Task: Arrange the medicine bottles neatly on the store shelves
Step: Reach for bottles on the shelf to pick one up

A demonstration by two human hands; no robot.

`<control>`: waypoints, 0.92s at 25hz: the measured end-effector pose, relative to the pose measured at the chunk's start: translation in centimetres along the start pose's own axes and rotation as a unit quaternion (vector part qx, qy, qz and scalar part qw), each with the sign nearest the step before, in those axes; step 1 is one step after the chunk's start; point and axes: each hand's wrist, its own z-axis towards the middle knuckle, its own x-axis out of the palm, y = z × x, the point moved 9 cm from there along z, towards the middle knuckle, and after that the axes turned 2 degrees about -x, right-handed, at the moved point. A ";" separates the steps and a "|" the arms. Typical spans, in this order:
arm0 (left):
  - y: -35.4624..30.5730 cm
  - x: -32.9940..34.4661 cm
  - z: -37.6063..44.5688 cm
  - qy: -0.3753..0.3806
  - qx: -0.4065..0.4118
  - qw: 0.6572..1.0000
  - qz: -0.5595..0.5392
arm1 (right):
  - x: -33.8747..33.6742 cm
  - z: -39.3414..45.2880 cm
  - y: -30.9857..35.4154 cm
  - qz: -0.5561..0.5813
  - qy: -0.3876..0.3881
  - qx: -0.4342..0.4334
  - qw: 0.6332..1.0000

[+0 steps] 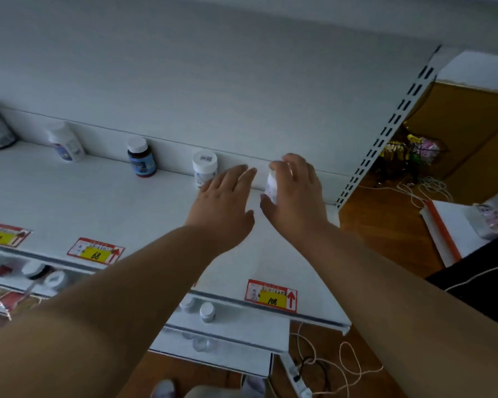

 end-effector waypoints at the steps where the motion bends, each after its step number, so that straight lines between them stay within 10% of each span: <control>1: 1.3 -1.2 -1.7 -0.010 -0.015 1.000 -0.008 | -0.3 0.1 2.2 0.011 -0.011 -0.017 1.000; 23: 53.6 -22.4 -42.4 -0.079 -0.435 0.893 0.082 | 16.6 2.6 69.7 0.318 0.185 -0.333 0.868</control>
